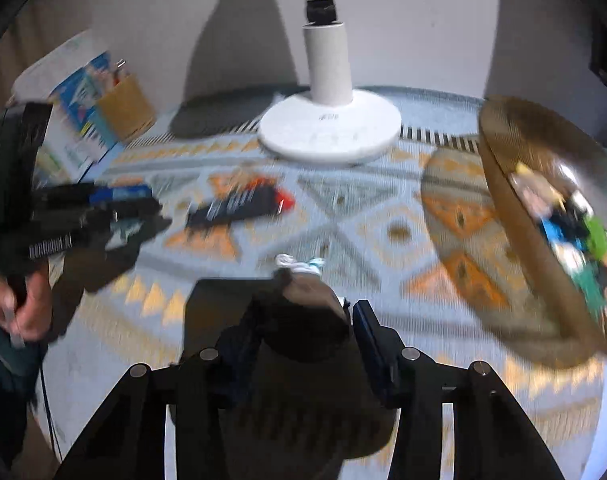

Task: Organize rigid objects
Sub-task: 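Grasp the blue translucent figure with the left gripper while the right grasps the monkey figurine, then lift blue figure and monkey figurine and carry both over the amber bowl, then open both grippers to drop the figures into the amber bowl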

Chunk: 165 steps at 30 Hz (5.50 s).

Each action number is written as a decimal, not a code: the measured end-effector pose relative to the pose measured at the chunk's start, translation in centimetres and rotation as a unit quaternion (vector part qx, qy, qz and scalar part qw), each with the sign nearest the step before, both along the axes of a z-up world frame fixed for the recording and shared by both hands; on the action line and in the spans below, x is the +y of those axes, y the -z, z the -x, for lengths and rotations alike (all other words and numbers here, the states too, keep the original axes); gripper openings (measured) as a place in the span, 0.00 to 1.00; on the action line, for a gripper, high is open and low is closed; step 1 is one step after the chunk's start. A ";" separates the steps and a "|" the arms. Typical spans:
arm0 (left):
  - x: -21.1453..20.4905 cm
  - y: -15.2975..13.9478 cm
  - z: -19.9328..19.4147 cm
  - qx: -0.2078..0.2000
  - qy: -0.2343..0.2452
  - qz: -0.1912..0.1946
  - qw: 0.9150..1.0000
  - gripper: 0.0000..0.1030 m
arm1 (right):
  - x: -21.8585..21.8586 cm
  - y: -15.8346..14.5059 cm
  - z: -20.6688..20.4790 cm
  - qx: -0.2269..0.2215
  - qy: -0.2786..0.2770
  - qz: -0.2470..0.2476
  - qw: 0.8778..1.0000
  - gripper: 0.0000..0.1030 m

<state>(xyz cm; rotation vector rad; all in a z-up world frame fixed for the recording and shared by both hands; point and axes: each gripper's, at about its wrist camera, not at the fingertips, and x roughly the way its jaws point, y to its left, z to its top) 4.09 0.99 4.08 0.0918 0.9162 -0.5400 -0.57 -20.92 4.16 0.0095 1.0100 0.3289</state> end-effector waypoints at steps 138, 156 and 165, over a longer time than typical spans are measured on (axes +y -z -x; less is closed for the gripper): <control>-31.5 -6.5 -9.0 -0.001 0.049 0.093 0.994 0.64 | -27.9 -6.1 -8.5 -0.023 0.263 -0.047 0.963 0.53; -11.2 -17.6 7.1 -0.198 -0.041 0.084 0.976 0.82 | -10.9 -16.2 4.4 -0.140 0.127 -0.032 0.981 0.72; -2.1 -10.1 9.4 -0.179 -0.154 0.032 0.971 0.87 | -4.2 -10.9 5.9 -0.139 0.098 -0.026 0.985 0.79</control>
